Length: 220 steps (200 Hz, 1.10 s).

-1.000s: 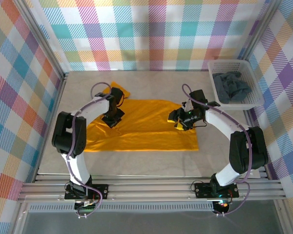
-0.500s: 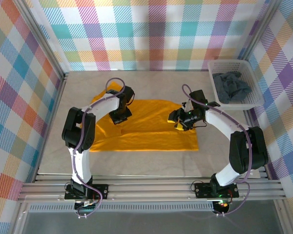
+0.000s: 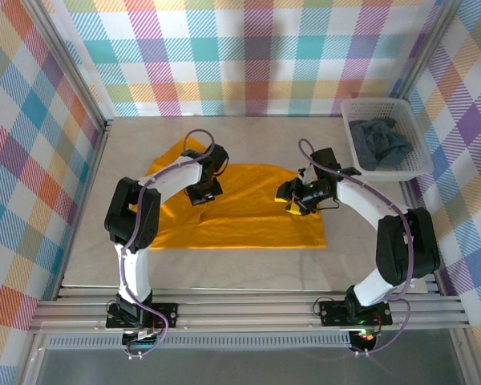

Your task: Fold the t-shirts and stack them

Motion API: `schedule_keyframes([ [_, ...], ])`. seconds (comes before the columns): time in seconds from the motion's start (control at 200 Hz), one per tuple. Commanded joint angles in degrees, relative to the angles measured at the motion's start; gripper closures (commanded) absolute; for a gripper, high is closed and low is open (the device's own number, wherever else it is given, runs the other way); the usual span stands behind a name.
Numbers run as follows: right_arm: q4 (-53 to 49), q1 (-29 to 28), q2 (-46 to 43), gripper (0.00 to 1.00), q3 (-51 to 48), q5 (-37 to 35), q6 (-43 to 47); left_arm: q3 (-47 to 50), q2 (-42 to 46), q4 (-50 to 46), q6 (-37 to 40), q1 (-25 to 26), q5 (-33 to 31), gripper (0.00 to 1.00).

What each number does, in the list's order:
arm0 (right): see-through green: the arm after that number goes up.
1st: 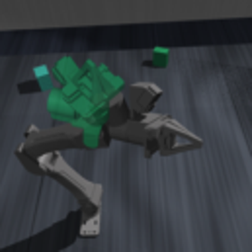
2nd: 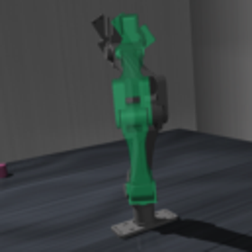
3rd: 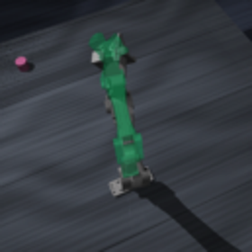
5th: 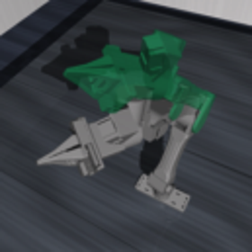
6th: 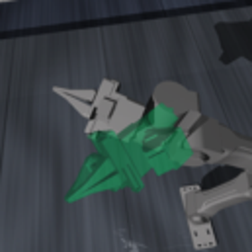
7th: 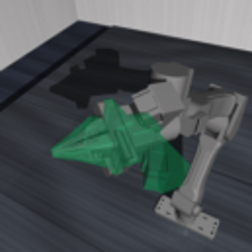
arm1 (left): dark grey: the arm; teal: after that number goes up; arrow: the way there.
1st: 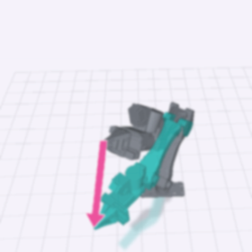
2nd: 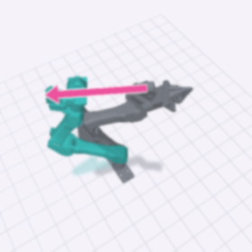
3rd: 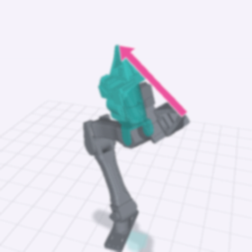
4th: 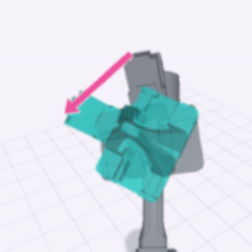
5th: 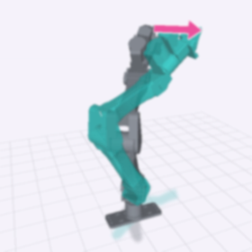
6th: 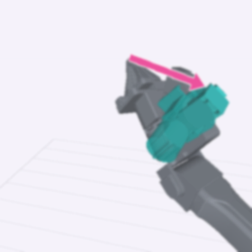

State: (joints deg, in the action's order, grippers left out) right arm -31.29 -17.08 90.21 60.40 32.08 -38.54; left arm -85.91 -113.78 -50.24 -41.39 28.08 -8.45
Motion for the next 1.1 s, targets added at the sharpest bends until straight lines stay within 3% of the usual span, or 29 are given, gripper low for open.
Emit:
schedule_keyframes([
  [0.0,0.0,-0.1,0.8,0.45,-0.4,1.2,-0.4,1.8,1.9,0.1,1.0,1.1,0.2,1.0],
  [0.325,-0.2,-0.1,0.9,0.46,-1.5,0.5,-0.3,0.0,1.8,0.9,1.7,1.2,-1.8,1.0],
  [0.4,0.0,-0.1,1.0,0.46,-2.4,-0.2,-0.4,0.0,2.7,2.3,2.8,1.5,-1.3,0.96],
  [0.46,-0.2,-0.1,1.1,0.46,-3.1,-1.0,-0.5,0.3,3.5,2.3,3.1,1.7,-1.6,0.84],
  [0.53,-1.6,-0.1,1.1,0.45,-3.3,-3.3,-0.2,1.0,5.3,1.0,2.2,1.6,-3.6,0.52],
  [0.57,-2.4,-0.1,1.3,0.45,-3.2,-5.1,0.1,1.8,7.0,0.2,1.4,1.3,-4.3,0.47],
  [0.815,-5.6,-0.1,5.8,0.55,-3.6,-10.3,3.2,18.7,18.4,2.8,-7.6,-9.2,3.1,0.63],
  [1.095,-8.9,-2.7,12.8,0.58,-3.3,-11.8,6.3,29.7,18.1,4.7,-8.6,-19.6,5.0,0.66],
])
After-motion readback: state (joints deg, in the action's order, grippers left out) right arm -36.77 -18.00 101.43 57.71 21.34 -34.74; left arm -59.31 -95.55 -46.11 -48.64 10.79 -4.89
